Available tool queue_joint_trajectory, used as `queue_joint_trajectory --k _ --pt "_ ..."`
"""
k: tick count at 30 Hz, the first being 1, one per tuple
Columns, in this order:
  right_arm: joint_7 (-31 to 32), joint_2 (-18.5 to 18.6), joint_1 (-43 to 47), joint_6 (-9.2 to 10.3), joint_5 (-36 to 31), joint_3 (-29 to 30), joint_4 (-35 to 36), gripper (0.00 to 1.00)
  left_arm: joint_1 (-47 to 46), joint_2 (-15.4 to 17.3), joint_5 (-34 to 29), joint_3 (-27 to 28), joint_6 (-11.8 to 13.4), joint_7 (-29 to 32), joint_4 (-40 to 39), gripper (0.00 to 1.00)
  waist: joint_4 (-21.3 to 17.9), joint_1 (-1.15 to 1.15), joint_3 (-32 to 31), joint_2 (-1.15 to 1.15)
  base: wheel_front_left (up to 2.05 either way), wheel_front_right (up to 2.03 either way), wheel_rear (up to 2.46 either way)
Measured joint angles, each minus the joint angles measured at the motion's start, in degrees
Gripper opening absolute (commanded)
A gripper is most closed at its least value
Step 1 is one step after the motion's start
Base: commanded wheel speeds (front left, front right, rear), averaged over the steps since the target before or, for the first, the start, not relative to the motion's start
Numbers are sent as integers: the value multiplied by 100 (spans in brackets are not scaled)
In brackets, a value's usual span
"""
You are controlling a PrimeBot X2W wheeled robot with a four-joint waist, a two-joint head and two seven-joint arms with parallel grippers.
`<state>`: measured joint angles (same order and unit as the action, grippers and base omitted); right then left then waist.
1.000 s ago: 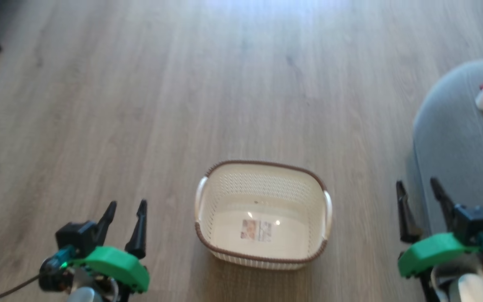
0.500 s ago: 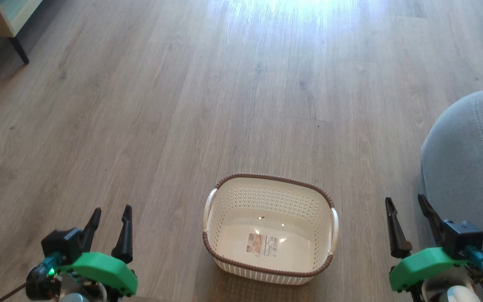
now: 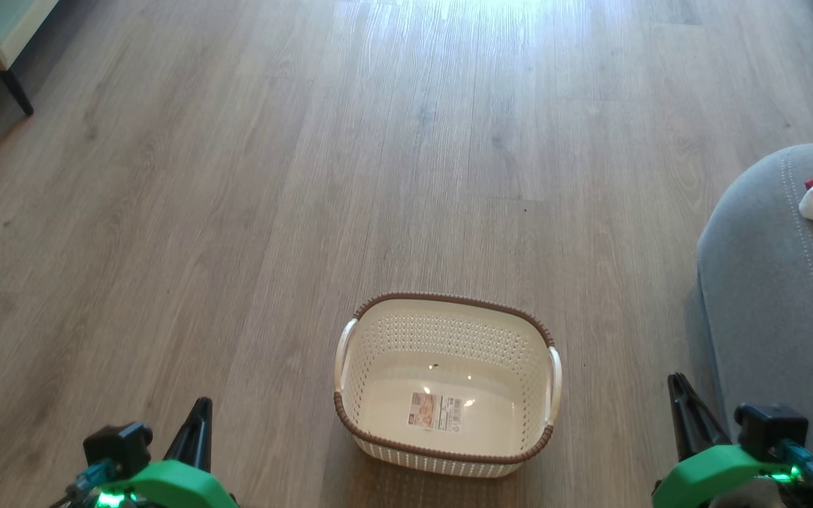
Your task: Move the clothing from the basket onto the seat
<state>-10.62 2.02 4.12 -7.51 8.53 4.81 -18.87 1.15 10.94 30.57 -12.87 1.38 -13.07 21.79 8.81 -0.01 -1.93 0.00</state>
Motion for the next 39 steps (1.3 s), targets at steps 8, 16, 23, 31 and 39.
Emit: queue_joint_trajectory --k 8,16,23,31,39 --pt "64 0 -3 0 563 3 11 0 1 -54 408 96 -30 141 -24 0 -60 0 14 0 0 0 0" --pt "204 0 -11 0 1123 13 34 0 -15 -111 824 207 -100 252 -44 0 -119 0 28 0 0 0 0" --pt "308 0 -54 0 1604 30 40 0 -27 -162 1174 322 -171 378 -81 0 -171 0 41 0 0 0 0" --pt "415 0 -124 0 2162 40 73 0 -49 -209 1588 416 -181 501 -129 0 -230 0 55 0 0 0 0" --pt "521 0 -128 1 2714 65 76 0 -113 -261 1993 555 -276 647 -186 0 -289 0 69 0 0 0 0"
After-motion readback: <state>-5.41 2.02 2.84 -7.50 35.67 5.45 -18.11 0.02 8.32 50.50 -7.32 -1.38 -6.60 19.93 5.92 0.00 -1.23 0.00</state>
